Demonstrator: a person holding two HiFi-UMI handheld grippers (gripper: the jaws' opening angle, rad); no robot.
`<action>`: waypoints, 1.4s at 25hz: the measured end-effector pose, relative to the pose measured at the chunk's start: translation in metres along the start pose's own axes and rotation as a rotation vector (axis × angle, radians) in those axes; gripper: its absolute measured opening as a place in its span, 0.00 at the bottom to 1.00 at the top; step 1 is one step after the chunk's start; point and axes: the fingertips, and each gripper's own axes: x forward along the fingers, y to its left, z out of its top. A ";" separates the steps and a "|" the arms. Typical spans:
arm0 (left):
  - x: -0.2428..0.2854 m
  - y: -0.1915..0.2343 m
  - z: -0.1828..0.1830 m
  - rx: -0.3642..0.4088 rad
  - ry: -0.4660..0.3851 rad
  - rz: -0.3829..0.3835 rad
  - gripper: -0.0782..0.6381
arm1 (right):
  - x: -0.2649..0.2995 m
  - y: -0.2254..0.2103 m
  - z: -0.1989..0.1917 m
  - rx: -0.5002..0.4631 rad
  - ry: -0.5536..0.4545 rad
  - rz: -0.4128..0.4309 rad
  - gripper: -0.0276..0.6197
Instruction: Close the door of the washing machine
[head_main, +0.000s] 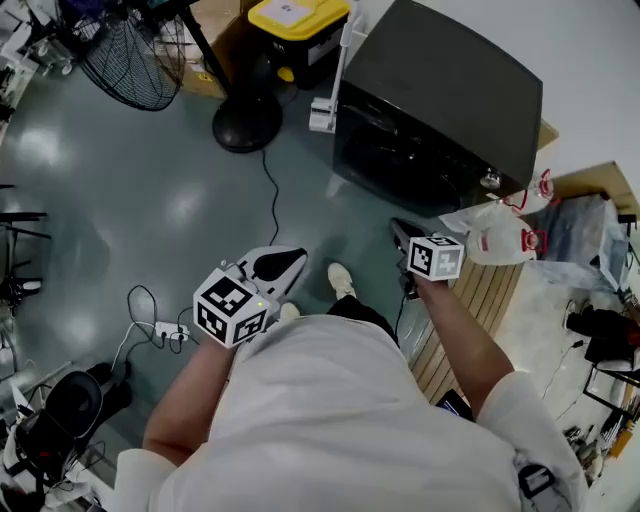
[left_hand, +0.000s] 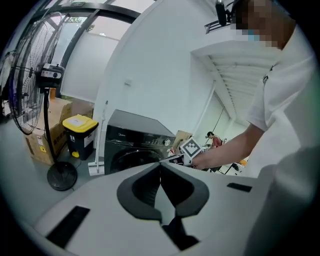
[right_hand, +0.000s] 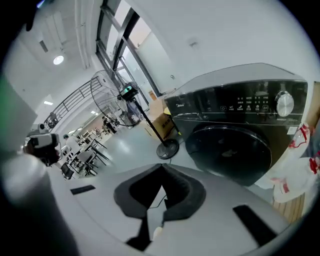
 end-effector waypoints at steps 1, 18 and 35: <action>-0.006 -0.002 -0.002 0.003 -0.004 -0.007 0.13 | -0.009 0.011 -0.004 -0.012 -0.007 0.001 0.06; -0.087 -0.059 -0.068 0.079 -0.024 -0.132 0.13 | -0.119 0.170 -0.089 -0.175 -0.139 0.026 0.05; -0.106 -0.079 -0.093 0.091 -0.032 -0.151 0.13 | -0.141 0.220 -0.114 -0.273 -0.151 0.040 0.05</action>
